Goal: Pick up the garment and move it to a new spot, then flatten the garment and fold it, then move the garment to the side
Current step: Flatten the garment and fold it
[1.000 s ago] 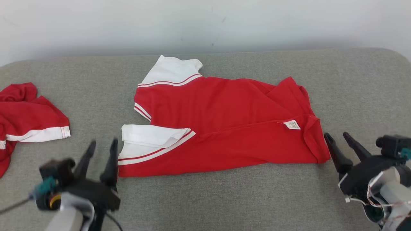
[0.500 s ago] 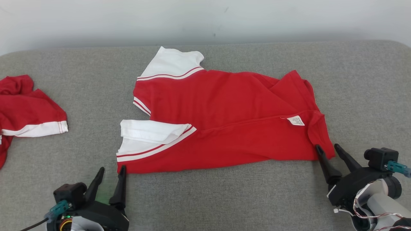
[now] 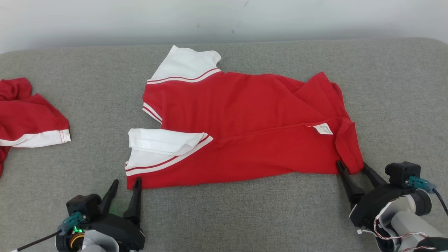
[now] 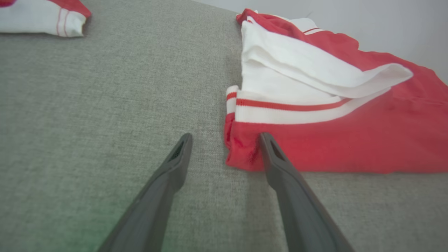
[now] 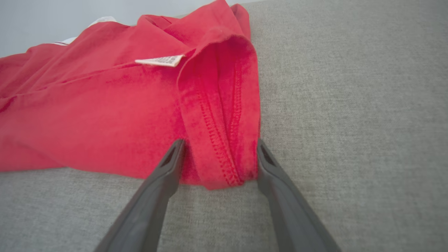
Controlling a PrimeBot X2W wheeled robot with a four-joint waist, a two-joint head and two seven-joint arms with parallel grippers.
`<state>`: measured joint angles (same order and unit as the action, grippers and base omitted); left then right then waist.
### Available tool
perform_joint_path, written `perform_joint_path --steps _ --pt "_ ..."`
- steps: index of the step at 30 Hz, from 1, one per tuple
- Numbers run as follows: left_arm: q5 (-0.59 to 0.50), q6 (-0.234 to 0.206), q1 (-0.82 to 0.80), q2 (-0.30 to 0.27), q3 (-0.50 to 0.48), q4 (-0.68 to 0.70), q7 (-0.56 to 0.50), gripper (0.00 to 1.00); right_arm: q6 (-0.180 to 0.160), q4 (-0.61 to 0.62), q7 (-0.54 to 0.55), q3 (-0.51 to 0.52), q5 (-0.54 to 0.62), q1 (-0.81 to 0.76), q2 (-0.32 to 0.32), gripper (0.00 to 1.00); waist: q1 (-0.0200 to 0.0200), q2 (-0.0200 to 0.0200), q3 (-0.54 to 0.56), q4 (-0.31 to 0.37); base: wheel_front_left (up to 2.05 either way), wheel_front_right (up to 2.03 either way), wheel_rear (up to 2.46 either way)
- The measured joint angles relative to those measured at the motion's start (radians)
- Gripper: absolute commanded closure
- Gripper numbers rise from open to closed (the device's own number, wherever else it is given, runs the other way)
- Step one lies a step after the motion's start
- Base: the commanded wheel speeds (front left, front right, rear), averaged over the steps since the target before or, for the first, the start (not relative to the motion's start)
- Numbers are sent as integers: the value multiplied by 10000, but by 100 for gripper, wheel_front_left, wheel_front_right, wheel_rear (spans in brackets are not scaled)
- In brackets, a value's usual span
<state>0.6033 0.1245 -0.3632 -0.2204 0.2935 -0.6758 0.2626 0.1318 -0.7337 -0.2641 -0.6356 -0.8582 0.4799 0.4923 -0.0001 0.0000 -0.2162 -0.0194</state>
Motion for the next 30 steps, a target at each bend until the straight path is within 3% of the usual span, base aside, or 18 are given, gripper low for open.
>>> perform_joint_path --steps 1,2,3,11,21,30 --pt "-8 0 -54 29 8 -88 2 56 0 -73 -2 27 19 35 -61 77 0 0 0 2 0 0 0" --pt "-23 2 -107 50 69 -205 2 76 0 -140 -2 42 29 82 -105 100 0 0 4 5 0 0 0" --pt "-71 4 -136 63 150 -280 2 100 -2 -186 -2 67 52 115 -136 100 0 0 11 6 0 0 0" --pt "-123 69 -9 58 244 -232 0 100 0 493 4 1152 -54 -457 -169 100 1 0 393 -81 0 0 0" --pt "-2 15 2651 -274 -84 1812 0 100 2 2840 10 2836 -117 -3947 17 100 -1 -2 1287 -79 0 0 0" --pt "224 -182 3676 -15 -44 2075 0 100 2 3057 8 3080 -13 -5300 -90 100 0 -2 1370 67 0 0 0"
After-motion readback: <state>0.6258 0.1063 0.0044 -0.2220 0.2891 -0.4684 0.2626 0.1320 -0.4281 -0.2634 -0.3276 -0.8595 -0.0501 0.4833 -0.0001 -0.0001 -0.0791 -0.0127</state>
